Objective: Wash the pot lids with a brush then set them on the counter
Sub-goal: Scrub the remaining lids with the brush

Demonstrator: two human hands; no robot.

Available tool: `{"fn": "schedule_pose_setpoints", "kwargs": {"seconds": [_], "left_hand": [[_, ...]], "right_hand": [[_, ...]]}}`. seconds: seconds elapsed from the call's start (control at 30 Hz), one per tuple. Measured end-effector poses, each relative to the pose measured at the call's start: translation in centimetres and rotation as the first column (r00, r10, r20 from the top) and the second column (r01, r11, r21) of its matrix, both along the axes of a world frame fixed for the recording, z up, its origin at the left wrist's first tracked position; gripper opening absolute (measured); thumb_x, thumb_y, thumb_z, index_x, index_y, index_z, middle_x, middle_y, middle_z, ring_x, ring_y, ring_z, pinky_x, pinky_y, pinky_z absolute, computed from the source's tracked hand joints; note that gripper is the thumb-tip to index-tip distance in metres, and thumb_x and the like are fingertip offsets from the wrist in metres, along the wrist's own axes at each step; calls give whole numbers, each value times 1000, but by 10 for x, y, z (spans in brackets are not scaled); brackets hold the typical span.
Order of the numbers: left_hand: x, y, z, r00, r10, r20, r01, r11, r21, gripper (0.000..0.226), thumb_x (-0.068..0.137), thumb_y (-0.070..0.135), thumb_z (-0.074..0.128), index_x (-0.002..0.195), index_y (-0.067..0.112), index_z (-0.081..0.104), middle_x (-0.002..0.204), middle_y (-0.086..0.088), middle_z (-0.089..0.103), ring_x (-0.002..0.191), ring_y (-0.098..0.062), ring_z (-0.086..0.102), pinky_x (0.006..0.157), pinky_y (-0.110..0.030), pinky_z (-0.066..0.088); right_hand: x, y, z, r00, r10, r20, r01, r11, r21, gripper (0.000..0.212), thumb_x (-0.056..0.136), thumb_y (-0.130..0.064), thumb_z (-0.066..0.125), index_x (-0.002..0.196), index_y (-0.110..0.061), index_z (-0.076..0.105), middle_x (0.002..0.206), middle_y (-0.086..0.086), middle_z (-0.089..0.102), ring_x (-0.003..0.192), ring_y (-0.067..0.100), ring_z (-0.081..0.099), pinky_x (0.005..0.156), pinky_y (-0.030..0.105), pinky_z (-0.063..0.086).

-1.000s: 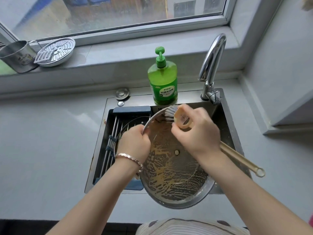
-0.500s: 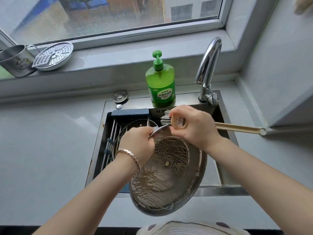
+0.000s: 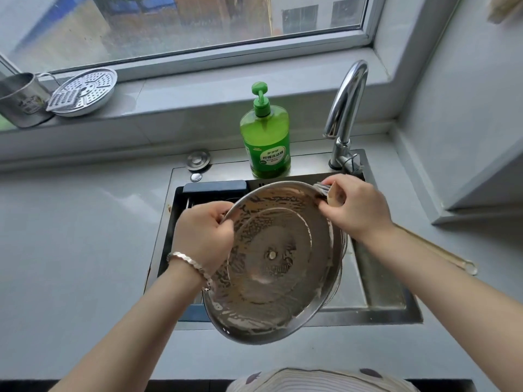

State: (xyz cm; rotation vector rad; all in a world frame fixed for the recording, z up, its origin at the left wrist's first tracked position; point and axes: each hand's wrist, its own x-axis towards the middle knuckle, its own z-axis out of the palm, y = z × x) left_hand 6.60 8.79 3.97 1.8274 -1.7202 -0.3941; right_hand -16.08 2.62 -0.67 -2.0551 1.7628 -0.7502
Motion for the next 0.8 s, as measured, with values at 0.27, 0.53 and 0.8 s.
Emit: {"fn": "schedule_pose_setpoints", "kwargs": {"seconds": [0.27,0.53,0.8], "left_hand": [[-8,2,-4,998,-57,-37,58,998,27,33,82,0,59,53,14,65,39,2,46,40,-10,37,40,-15,26],[4,4,-9,971,133,-197,-160,978,-131,35,79,15,55,44,8,53,37,6,38,43,-10,35,39,-16,21],[0,2,-10,889,293,-353,-337,939,-69,33,82,7,64,51,17,62,41,8,41,46,-7,35,45,-22,27]], "right_hand": [[15,-1,5,987,162,1,-157,958,-241,30,68,-17,76,96,-11,66,85,1,63,93,27,54,65,32,46],[-7,6,-26,934,-235,270,182,961,206,12,80,-23,67,89,-21,60,81,4,60,84,23,56,66,27,36],[-6,6,-25,845,-338,414,195,916,351,16,82,-21,67,95,-15,61,77,-6,58,70,9,55,58,20,40]]}}
